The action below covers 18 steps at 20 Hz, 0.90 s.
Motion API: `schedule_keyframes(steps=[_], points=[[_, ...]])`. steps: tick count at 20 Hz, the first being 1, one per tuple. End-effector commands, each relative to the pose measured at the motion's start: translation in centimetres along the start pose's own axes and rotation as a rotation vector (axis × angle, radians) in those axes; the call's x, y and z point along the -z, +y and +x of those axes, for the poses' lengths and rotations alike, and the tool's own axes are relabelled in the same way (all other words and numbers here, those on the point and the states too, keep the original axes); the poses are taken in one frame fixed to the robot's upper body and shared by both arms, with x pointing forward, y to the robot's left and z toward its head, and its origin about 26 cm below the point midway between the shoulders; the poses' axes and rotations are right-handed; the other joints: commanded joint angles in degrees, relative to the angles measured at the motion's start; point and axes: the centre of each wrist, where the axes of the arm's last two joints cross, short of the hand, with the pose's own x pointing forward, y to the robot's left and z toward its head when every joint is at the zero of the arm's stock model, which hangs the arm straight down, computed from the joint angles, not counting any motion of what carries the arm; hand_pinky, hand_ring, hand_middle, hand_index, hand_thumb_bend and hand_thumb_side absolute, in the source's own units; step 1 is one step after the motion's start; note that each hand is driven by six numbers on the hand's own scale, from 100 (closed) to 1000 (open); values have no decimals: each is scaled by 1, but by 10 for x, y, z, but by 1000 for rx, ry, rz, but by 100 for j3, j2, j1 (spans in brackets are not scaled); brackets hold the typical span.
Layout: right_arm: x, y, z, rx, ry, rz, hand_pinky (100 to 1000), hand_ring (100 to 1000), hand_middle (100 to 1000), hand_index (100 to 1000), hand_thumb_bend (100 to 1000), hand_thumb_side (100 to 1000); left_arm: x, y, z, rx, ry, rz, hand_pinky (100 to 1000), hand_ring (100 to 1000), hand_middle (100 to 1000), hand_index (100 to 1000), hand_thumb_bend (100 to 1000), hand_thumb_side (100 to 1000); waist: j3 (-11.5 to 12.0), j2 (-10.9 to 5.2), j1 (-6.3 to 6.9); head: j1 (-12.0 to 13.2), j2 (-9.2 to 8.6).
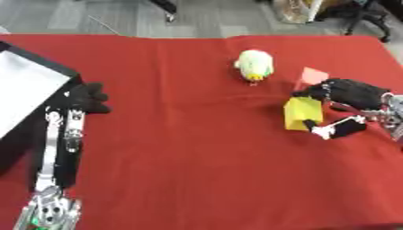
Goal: Pick up the objects with one hand, pass them to the other hand, and then place them into the box on the other side of the table.
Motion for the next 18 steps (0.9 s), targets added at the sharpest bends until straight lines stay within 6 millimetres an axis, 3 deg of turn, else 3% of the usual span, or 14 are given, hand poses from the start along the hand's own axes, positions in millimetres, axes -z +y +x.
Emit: schedule_keyframes(steps=[1, 2, 5, 14, 15, 16, 17, 18], points=[[-1, -21, -5, -8, 9, -116, 688, 422, 178, 920, 100, 244, 3, 0, 7, -14, -25, 3, 661, 531, 564, 741, 257, 1000, -8, -66, -1, -5, -31], [0, -25, -5, 1, 5, -144, 686, 416, 173, 918, 100, 182, 3, 0, 6, -13, -23, 4, 661, 531, 563, 741, 257, 1000, -10, -68, -1, -7, -33], [5, -38, 0, 29, -14, -220, 683, 406, 167, 912, 100, 173, 3, 0, 5, -12, -18, 5, 661, 531, 563, 741, 257, 1000, -19, -74, -2, -9, -33], [31, -75, 25, 175, -92, -408, 675, 381, 146, 891, 100, 242, 4, 0, 1, 6, -6, 11, 661, 531, 564, 741, 253, 1000, -52, -89, 1, 5, -1], [36, -79, 28, 196, -103, -428, 673, 377, 143, 887, 100, 274, 5, -1, 0, 10, -5, 10, 661, 531, 565, 741, 250, 1000, -57, -93, 4, 3, -2], [40, -83, 32, 220, -116, -448, 671, 374, 143, 883, 100, 421, 6, -1, -1, 14, -6, 8, 661, 532, 565, 742, 249, 1000, -63, -97, 7, 4, -3], [45, -87, 37, 244, -132, -469, 671, 373, 140, 882, 100, 308, 8, -1, -1, 21, -9, 4, 661, 534, 568, 743, 244, 1000, -71, -103, 13, 4, 1], [50, -91, 41, 266, -147, -485, 670, 373, 139, 881, 100, 315, 9, -2, -2, 30, -13, 0, 662, 535, 569, 743, 242, 1000, -79, -110, 17, 6, 4]])
